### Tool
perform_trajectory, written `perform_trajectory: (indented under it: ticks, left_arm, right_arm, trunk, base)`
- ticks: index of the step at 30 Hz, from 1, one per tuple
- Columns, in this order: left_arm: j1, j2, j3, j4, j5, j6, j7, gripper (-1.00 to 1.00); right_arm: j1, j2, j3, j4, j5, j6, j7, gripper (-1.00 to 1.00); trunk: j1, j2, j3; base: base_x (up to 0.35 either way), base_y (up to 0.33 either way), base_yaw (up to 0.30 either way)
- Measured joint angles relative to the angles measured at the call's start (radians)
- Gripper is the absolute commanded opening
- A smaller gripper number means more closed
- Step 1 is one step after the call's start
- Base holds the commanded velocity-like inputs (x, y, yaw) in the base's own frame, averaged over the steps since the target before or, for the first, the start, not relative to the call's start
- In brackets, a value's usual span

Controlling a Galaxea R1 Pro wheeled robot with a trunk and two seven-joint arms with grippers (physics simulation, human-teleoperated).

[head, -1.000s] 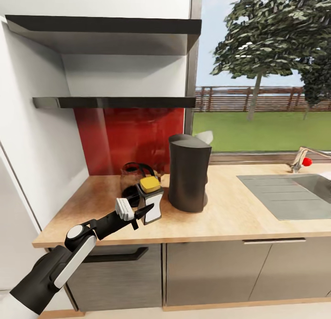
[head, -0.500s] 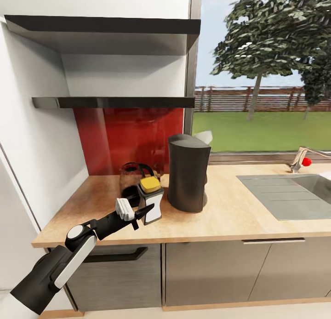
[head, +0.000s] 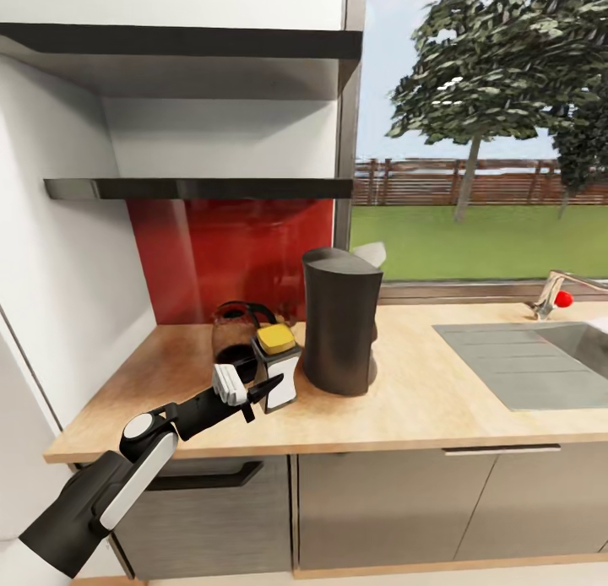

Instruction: Set up a coffee station on the kitchen countertop: keep the coffee maker on the countertop, move the bottle of coffee from the kitchen shelf to the counter next to the coffee maker, place a paper coffee filter on top of the coffee maker, put the saucer next to the coffee maker with the coffee cup on the saucer, and place the electric kettle next to the coffee maker.

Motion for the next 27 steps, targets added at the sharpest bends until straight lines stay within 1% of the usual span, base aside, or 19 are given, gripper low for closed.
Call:
perform_trajectory:
  ticks: [7, 11, 18, 24, 27]
  left_arm:
    - [0.000, -0.001, 0.000, 0.000, 0.000, 0.000, 0.001, -1.00]
    - [0.000, -0.001, -0.001, 0.000, 0.000, 0.000, 0.001, -1.00]
    - [0.000, -0.002, -0.001, 0.000, 0.000, 0.000, 0.001, -1.00]
    - [0.000, -0.005, -0.001, 0.000, 0.000, 0.000, 0.001, -1.00]
    - [0.000, -0.007, -0.001, 0.001, 0.000, 0.000, 0.001, -1.00]
  right_arm:
    - [0.000, -0.003, -0.001, 0.015, -0.001, 0.000, 0.001, 1.00]
    - [0.000, -0.003, -0.001, 0.018, -0.001, 0.000, 0.001, 1.00]
    - [0.001, -0.003, -0.001, 0.019, -0.001, 0.000, 0.001, 1.00]
    - [0.000, -0.003, -0.001, 0.020, -0.001, 0.001, 0.001, 1.00]
    - [0.001, -0.003, -0.001, 0.020, -0.001, 0.000, 0.001, 1.00]
  trunk:
    - [0.000, 0.000, 0.000]
    - [0.000, 0.000, 0.000]
    - [0.000, 0.000, 0.000]
    - [0.000, 0.000, 0.000]
    - [0.000, 0.000, 0.000]
  base:
    - [0.081, -0.143, 0.000]
    - [0.014, -0.060, 0.000]
    - [0.003, -0.164, 0.003]
    - [0.000, -0.036, 0.074]
    - [0.000, -0.192, 0.022]
